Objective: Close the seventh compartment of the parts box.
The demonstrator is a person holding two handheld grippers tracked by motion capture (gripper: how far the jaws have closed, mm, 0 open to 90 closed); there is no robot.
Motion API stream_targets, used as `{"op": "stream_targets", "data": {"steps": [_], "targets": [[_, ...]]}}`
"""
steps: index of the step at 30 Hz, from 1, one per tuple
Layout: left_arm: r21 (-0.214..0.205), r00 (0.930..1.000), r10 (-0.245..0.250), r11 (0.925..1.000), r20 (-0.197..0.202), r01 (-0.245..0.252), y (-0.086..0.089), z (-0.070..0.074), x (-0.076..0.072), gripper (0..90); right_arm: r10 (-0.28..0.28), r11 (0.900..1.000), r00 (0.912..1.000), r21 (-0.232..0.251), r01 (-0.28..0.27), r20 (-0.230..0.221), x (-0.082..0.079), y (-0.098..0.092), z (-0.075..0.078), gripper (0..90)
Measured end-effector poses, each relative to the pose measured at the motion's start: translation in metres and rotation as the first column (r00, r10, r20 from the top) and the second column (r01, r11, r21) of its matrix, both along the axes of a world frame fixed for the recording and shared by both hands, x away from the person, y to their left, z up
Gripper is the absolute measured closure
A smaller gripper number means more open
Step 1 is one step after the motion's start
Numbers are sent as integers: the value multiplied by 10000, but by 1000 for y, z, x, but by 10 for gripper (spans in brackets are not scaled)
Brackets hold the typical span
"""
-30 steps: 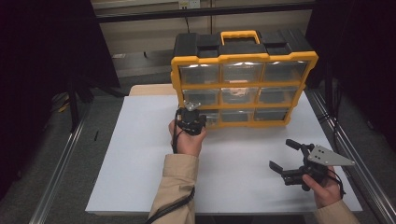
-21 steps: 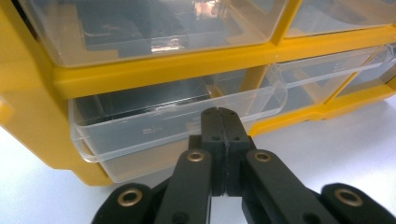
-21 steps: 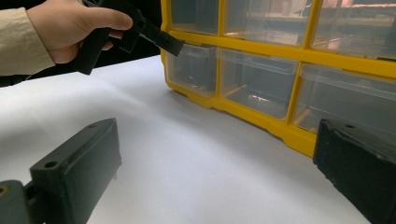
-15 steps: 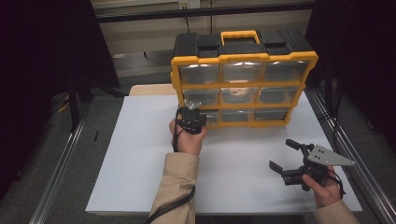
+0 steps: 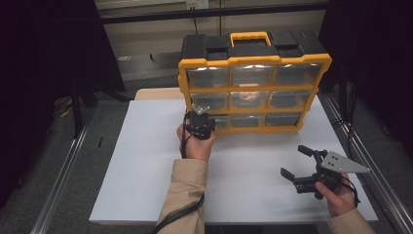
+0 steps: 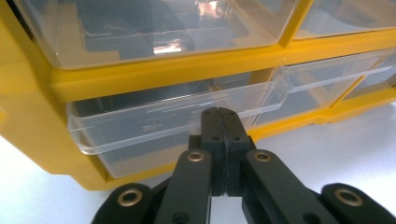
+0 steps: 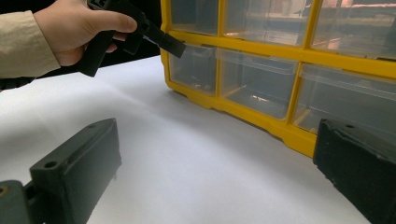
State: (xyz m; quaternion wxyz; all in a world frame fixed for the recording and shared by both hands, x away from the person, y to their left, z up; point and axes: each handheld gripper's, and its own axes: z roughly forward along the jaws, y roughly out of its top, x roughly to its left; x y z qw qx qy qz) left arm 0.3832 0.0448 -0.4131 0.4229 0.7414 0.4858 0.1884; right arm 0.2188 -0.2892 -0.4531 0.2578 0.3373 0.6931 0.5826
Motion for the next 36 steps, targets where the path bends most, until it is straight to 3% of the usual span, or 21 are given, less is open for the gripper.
{"op": "stream_targets", "data": {"steps": [36], "targets": [[-92, 9997, 118, 9999, 211, -117, -3, -4, 5, 900, 69, 10000, 10000, -12, -69, 44, 2, -1, -1, 5]]}}
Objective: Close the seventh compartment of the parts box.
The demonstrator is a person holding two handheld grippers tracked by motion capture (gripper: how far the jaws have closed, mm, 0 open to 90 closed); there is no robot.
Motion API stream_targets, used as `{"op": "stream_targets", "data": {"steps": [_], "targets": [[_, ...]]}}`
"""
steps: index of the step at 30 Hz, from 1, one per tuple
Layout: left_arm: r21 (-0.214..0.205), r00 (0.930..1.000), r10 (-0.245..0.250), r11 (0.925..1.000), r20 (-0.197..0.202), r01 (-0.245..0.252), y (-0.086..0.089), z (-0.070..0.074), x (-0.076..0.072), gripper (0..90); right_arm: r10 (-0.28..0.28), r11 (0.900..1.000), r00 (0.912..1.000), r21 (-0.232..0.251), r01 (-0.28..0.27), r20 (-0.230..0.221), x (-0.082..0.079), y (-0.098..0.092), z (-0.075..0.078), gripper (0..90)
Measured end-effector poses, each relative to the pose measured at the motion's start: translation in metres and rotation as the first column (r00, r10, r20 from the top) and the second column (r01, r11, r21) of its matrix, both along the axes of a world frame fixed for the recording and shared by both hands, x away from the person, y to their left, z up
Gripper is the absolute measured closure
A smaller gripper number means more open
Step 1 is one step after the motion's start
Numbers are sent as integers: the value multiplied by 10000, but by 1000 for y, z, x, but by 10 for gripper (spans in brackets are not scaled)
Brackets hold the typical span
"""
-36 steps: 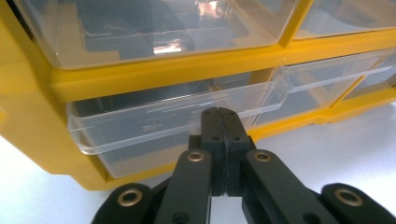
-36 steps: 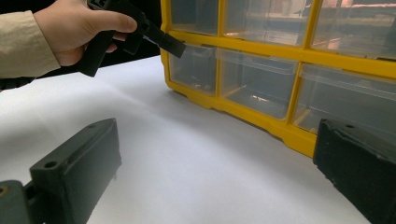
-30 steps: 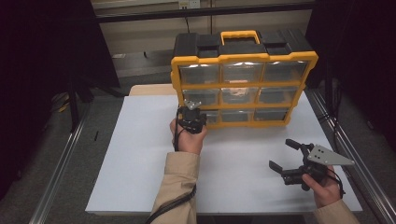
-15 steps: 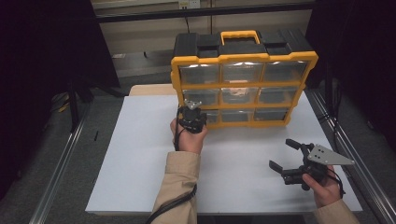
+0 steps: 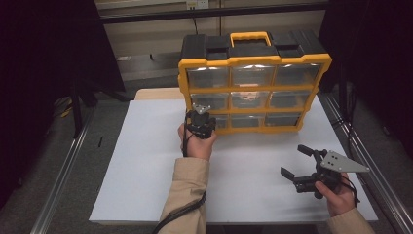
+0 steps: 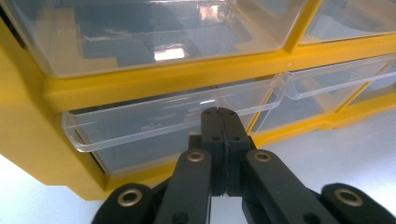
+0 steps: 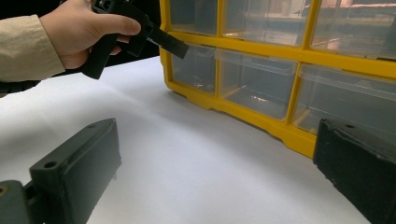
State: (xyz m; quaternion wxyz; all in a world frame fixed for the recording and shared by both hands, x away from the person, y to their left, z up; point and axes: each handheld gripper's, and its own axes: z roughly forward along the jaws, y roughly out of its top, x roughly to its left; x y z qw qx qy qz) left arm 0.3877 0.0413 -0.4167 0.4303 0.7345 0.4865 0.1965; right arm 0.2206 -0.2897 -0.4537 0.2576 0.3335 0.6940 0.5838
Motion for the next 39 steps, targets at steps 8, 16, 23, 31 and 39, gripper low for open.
{"op": "stream_targets", "data": {"steps": [8, 16, 23, 31, 39], "targets": [[125, 10000, -15, 9999, -7, 15, 1, 0, 1, 900, -20, 10000, 10000, 23, 20, -6, 0, 0, 0, 5], [123, 10000, 22, 9999, 56, -22, 0, -1, 1, 900, -50, 10000, 10000, 40, 50, -14, 0, 0, 0, 5], [202, 9999, 78, 9998, 96, -80, 0, -1, 1, 900, -53, 10000, 10000, 38, 53, -21, 0, 0, 0, 5], [237, 9998, 95, 9997, 174, -99, 0, -1, 2, 900, -30, 10000, 10000, 36, 30, -6, 0, 0, 0, 5], [291, 9995, 29, 9996, 320, -39, 0, -1, 4, 900, -110, 9999, 9999, -7, 110, -35, 1, -1, 0, 5]]}}
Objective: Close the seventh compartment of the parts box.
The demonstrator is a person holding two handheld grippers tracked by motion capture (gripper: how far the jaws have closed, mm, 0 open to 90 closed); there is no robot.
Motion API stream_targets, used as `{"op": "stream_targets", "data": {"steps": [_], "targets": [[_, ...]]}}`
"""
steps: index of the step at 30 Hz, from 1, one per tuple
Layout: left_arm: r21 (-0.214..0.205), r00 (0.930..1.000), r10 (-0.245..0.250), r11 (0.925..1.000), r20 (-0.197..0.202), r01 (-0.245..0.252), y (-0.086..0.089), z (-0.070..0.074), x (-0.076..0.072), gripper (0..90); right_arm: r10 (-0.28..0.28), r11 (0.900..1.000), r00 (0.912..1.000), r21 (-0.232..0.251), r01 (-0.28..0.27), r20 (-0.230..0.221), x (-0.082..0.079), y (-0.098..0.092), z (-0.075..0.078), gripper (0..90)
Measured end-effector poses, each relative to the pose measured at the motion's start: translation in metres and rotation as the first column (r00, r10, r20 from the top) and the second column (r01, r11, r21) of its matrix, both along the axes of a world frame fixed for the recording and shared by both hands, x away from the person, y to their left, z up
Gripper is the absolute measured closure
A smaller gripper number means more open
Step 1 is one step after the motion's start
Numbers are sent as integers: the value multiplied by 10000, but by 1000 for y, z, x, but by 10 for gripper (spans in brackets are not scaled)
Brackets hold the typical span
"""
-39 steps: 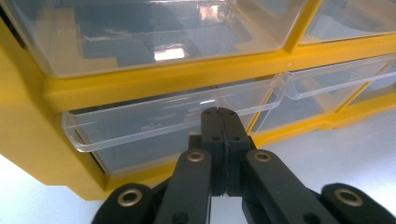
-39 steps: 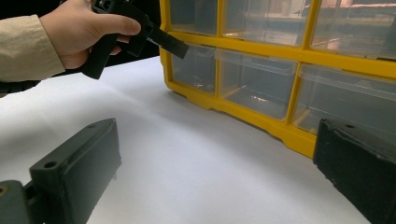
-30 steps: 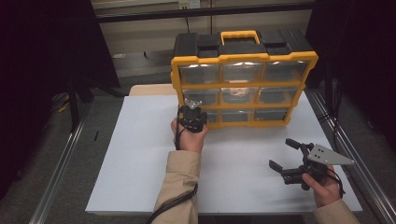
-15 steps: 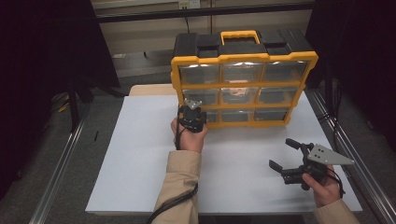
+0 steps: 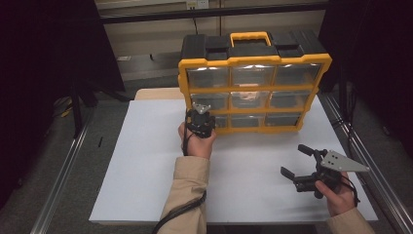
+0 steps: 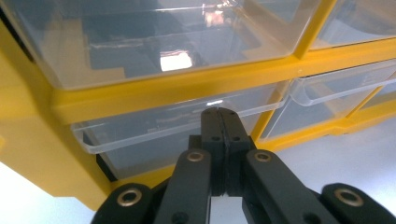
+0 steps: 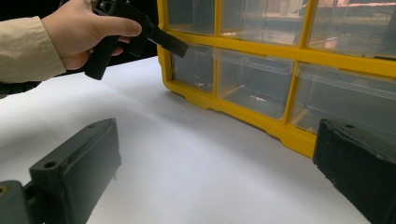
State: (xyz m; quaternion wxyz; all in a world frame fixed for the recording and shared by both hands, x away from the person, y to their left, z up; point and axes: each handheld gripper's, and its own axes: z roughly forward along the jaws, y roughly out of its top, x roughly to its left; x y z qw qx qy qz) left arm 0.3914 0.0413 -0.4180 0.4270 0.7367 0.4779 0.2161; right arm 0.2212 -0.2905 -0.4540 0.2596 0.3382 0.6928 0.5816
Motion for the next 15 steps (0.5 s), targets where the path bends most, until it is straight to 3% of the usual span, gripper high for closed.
{"op": "stream_targets", "data": {"steps": [5, 9, 14, 15], "targets": [[-45, 9999, -85, 10000, 54, 86, -1, 0, 0, 896, -18, 10000, 10000, 29, 18, 1, -2, -1, 0, 5], [-188, 9997, -217, 9996, 127, 219, 0, 0, -1, 832, -44, 10000, 10000, -21, 44, 7, -3, -2, 0, 5], [-861, 9992, -348, 9956, 194, 363, 4, 2, -5, 738, -41, 10000, 10000, -18, 41, 6, -3, -1, 0, 5], [-794, 9991, -325, 9962, 259, 345, 4, 3, -6, 717, -19, 10000, 10000, -31, 19, -21, -3, -1, 0, 5]]}}
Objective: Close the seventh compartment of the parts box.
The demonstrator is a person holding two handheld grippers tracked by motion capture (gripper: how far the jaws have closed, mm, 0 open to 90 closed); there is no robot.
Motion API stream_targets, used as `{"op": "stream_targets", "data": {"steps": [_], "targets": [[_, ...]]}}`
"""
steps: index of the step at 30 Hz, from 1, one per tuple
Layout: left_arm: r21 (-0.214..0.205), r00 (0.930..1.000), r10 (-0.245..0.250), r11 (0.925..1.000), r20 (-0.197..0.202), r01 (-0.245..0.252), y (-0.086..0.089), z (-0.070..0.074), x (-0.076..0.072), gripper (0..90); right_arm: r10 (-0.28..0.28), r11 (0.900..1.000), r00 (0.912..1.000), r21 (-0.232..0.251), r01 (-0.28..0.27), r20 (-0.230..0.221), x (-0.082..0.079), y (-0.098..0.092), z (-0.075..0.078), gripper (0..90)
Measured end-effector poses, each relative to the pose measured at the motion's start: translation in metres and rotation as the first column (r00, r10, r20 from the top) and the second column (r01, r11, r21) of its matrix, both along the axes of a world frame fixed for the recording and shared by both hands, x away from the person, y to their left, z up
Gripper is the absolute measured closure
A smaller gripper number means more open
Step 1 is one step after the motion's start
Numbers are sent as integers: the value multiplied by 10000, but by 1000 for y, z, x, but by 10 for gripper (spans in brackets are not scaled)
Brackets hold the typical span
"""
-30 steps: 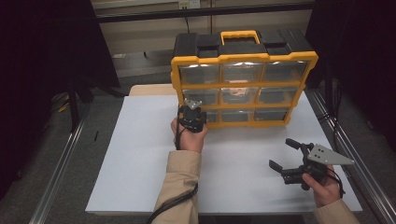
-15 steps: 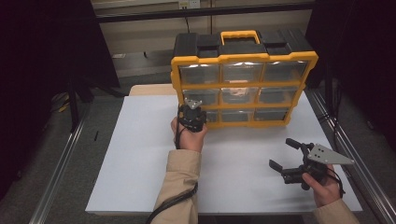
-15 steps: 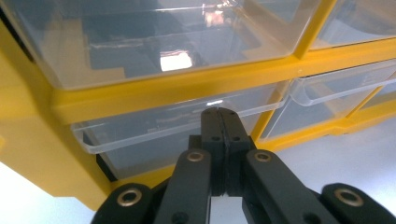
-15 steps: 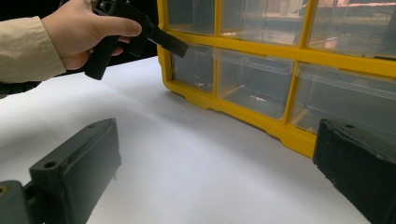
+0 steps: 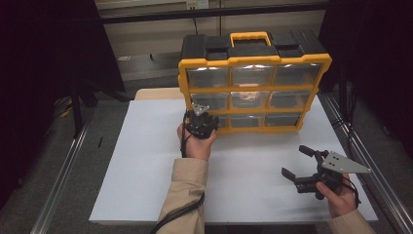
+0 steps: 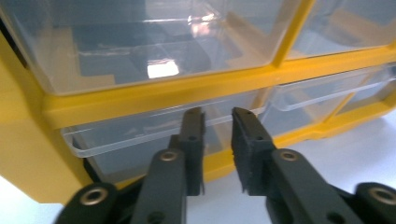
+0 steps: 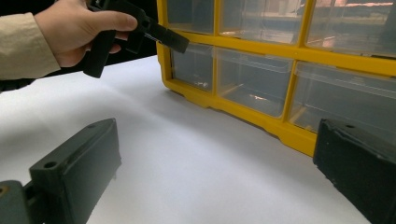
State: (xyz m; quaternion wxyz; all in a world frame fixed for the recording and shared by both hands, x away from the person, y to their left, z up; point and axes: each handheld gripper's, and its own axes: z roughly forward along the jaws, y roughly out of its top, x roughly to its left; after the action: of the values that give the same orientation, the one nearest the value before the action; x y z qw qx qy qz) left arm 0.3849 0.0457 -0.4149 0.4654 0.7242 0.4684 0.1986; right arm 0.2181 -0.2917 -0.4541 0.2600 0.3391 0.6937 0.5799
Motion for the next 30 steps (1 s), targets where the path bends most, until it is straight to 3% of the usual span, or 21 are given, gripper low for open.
{"op": "stream_targets", "data": {"steps": [7, 12, 19, 21, 24, 30], "targets": [[-530, 9987, -488, 9974, 141, 495, 8, 3, -5, 555, -5, 10000, 10000, -5, 5, 19, -1, 0, 0, 5], [-641, 9966, -760, 9949, 308, 778, 11, 5, -10, 476, -99, 9999, 10000, 37, 99, 2, -1, 0, 0, 5], [-995, 9907, -1206, 9870, 623, 1264, 14, 8, -17, 311, -121, 9999, 9999, 66, 121, 14, -2, 0, 1, 5], [-1036, 9878, -1413, 9836, 661, 1476, 17, 8, -19, 266, -110, 9999, 9999, 40, 110, 57, -2, 0, 1, 5], [-716, 9793, -1816, 9795, 895, 1882, 24, 10, -22, 202, -93, 9999, 10000, 85, 93, 20, -2, 0, 1, 5], [-1070, 9696, -2235, 9664, 995, 2338, 33, 11, -28, 100, -173, 9998, 9998, 52, 173, 34, -4, -1, 1, 5]]}}
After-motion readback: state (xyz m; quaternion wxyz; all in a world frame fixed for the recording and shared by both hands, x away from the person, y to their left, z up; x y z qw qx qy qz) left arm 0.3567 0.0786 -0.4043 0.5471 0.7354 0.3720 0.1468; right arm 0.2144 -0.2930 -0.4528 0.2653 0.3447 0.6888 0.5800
